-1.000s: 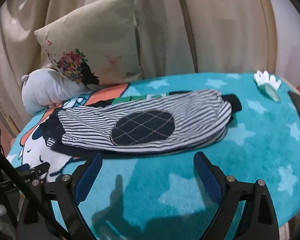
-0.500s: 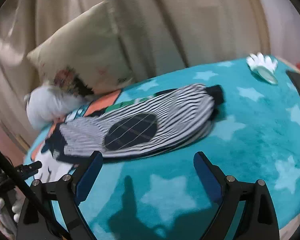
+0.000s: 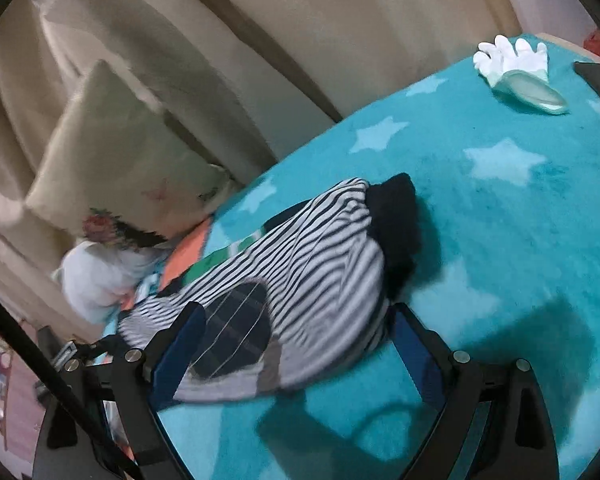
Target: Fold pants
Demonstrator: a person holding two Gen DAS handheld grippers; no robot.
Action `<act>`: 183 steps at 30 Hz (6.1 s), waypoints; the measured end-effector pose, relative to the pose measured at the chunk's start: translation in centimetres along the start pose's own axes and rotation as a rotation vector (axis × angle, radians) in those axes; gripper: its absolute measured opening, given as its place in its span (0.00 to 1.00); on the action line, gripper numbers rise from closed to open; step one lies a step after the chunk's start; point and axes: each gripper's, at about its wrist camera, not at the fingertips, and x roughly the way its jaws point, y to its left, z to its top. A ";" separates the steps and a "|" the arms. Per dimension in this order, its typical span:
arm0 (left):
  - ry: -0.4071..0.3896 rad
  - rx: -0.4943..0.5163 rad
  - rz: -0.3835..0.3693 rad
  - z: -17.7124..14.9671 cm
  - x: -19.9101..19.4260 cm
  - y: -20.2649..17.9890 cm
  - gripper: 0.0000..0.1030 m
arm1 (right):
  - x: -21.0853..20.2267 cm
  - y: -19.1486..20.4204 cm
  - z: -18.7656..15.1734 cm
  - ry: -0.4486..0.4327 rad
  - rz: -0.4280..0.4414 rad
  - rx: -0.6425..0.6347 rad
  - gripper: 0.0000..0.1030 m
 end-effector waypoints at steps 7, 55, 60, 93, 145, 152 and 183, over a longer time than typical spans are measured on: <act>0.046 0.035 0.051 -0.4 0.1 -0.6 0.12 | 3.7 2.0 1.2 0.083 0.050 -0.054 0.20; -0.102 0.051 -0.080 -10.0 -10.6 -2.0 0.67 | -2.1 2.8 -6.2 0.136 0.126 -0.196 0.53; -0.095 0.054 -0.106 -10.5 -10.6 -2.8 0.68 | -2.1 2.8 -5.3 0.096 0.092 -0.188 0.11; 0.115 0.047 -0.275 -9.6 -3.8 -6.6 0.66 | -4.6 7.6 0.8 -0.033 0.164 -0.301 0.06; 0.024 0.051 0.139 -4.9 -5.3 0.6 0.28 | 0.3 -0.7 -0.8 0.163 0.064 -0.159 0.17; -0.013 0.026 0.095 -6.5 -9.1 0.8 0.28 | -3.3 -0.5 0.3 0.094 0.051 -0.197 0.17; -0.141 0.407 0.116 -0.8 -15.7 -6.4 0.67 | -12.6 9.0 15.8 -0.244 -0.180 -0.465 0.59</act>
